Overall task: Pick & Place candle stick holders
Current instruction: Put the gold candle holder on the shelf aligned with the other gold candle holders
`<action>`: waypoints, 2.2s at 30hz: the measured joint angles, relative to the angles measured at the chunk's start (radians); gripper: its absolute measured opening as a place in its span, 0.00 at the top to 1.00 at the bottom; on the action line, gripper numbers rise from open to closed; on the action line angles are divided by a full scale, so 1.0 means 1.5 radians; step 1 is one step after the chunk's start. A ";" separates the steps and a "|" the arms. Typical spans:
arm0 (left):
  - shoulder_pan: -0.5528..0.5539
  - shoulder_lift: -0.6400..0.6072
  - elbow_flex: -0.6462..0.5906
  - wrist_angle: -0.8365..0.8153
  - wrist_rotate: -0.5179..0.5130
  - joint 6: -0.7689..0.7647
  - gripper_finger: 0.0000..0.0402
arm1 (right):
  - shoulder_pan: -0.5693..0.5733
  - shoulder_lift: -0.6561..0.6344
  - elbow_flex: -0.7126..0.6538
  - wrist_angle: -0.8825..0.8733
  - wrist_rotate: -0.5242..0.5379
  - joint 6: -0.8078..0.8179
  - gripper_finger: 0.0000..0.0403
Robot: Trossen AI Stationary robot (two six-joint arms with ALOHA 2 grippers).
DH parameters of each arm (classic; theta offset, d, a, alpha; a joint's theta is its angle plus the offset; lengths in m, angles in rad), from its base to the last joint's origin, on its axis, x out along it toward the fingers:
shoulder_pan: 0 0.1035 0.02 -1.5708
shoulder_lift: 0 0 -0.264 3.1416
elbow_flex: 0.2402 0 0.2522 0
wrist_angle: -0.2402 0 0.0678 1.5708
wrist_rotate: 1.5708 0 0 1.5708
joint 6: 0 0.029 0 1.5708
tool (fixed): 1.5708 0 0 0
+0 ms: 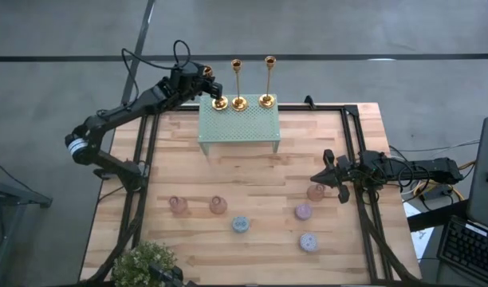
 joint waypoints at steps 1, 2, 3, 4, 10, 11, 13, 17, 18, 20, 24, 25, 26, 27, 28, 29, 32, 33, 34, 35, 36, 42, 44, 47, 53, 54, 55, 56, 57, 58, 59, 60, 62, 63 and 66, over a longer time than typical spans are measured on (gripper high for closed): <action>0.000 0.000 0.000 0.000 0.000 0.000 0.79 | 0.000 0.000 0.000 0.000 0.000 0.000 0.98; 0.000 0.000 0.000 0.000 0.000 0.000 0.79 | 0.000 0.000 0.000 0.000 0.000 0.000 0.98; 0.000 0.000 0.000 0.000 0.000 0.000 0.79 | 0.000 0.000 0.000 0.000 0.000 0.000 0.98; 0.000 0.000 0.000 0.000 0.000 0.001 0.79 | 0.000 0.000 0.000 0.000 0.000 0.000 0.98; 0.006 0.000 0.000 0.000 0.000 -0.018 0.79 | 0.000 0.000 0.000 0.000 0.000 0.000 0.98; 0.006 0.000 0.000 0.000 0.000 -0.022 0.79 | 0.000 0.000 0.000 0.000 0.000 0.000 0.98; 0.008 0.002 0.000 0.000 -0.001 -0.022 0.79 | 0.000 0.000 0.000 0.000 0.000 0.000 0.98; 0.009 0.016 0.000 0.004 0.000 -0.018 0.79 | 0.000 0.000 0.000 0.000 0.000 0.000 0.98; 0.009 0.019 0.000 0.009 0.001 -0.014 0.79 | 0.000 0.000 0.000 0.000 0.000 0.000 0.98; 0.009 0.023 0.000 0.012 -0.001 0.007 0.79 | 0.000 0.000 0.000 0.000 0.000 0.000 0.98; 0.010 0.029 -0.001 -0.003 -0.009 0.025 0.79 | -0.001 0.000 0.000 0.000 0.000 0.000 0.98; 0.010 0.028 -0.001 0.000 -0.010 0.035 0.79 | -0.001 0.000 0.000 0.000 0.000 0.000 0.98; 0.010 0.027 -0.001 0.003 -0.010 0.046 0.79 | -0.001 0.000 0.000 0.000 0.000 0.000 0.98; 0.010 0.025 -0.001 0.006 -0.011 0.056 0.79 | -0.001 0.000 0.000 0.000 0.000 0.000 0.98; 0.010 0.025 -0.001 0.007 -0.010 0.062 0.79 | -0.001 0.000 0.000 0.000 0.000 0.000 0.98; 0.010 0.024 -0.001 0.007 -0.010 0.064 0.79 | -0.001 0.000 0.000 0.000 0.000 0.000 0.98; 0.010 0.020 -0.001 0.007 -0.010 0.068 0.79 | -0.001 0.000 0.000 0.000 0.000 0.000 0.98; 0.010 0.018 0.000 0.008 -0.011 0.075 0.79 | -0.001 0.000 0.000 0.000 0.000 0.000 0.98; 0.010 0.018 0.001 0.008 -0.011 0.081 0.79 | -0.001 0.000 0.000 0.000 0.000 0.000 0.98; 0.010 0.018 0.004 0.008 -0.013 0.085 0.79 | -0.001 0.000 0.000 0.000 0.000 0.000 0.98; 0.010 0.018 0.007 0.007 -0.013 0.088 0.79 | 0.000 0.000 0.000 0.000 0.000 0.000 0.98; 0.010 0.018 0.034 0.006 -0.013 0.110 0.79 | 0.000 0.000 0.000 0.000 0.000 0.000 0.98; 0.010 0.018 0.036 0.009 -0.013 0.101 0.79 | 0.000 0.000 0.000 0.000 0.000 0.000 0.98; 0.010 0.018 0.033 -0.001 -0.013 0.094 0.79 | 0.000 0.000 0.000 0.000 0.000 0.000 0.98; 0.010 0.026 0.032 0.000 -0.007 0.076 0.79 | 0.000 0.000 0.000 0.000 0.000 0.000 0.98; 0.010 0.026 0.031 0.000 -0.007 0.074 0.79 | 0.000 0.000 0.000 0.000 0.000 0.000 0.98; 0.010 0.026 0.031 0.000 -0.007 0.067 0.79 | 0.000 0.000 0.000 0.000 0.000 0.000 0.98; 0.010 0.026 0.031 0.000 -0.007 0.060 0.79 | 0.000 0.000 0.000 0.000 0.000 0.000 0.98; 0.010 0.026 0.030 0.000 -0.007 0.054 0.79 | 0.000 0.000 0.000 0.000 0.000 0.000 0.98; 0.010 0.026 0.029 -0.001 -0.007 0.048 0.79 | 0.000 0.000 0.000 0.000 0.000 0.000 0.98; 0.010 0.026 0.028 -0.002 -0.006 0.046 0.79 | 0.000 0.000 0.000 0.000 0.000 0.000 0.98; 0.010 0.026 0.024 -0.001 -0.006 0.044 0.79 | 0.000 0.000 0.000 0.000 0.000 0.000 0.98; 0.010 0.026 0.020 -0.003 0.000 0.041 0.79 | 0.000 0.000 0.000 0.000 0.000 0.000 0.98; 0.010 0.026 0.018 -0.002 0.005 0.041 0.79 | 0.000 0.000 0.000 0.000 0.000 0.000 0.98; 0.009 0.026 0.012 0.000 0.007 0.041 0.79 | 0.000 0.000 0.000 0.000 0.000 0.000 0.98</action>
